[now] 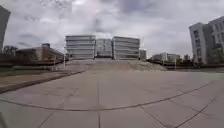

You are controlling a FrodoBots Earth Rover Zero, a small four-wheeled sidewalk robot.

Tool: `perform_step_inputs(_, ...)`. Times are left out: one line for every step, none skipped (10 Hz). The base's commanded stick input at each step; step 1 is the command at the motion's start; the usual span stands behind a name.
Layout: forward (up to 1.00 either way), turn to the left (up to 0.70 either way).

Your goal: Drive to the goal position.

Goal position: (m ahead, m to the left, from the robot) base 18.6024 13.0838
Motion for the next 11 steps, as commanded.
perform_step_inputs(1.00, 0.00)
perform_step_inputs(1.00, 0.00)
perform_step_inputs(1.00, 0.00)
perform_step_inputs(1.00, 0.00)
perform_step_inputs(1.00, 0.00)
perform_step_inputs(1.00, 0.00)
perform_step_inputs(1.00, 0.00)
perform_step_inputs(1.00, 0.00)
perform_step_inputs(1.00, 0.00)
perform_step_inputs(1.00, 0.00)
perform_step_inputs(1.00, 0.00)
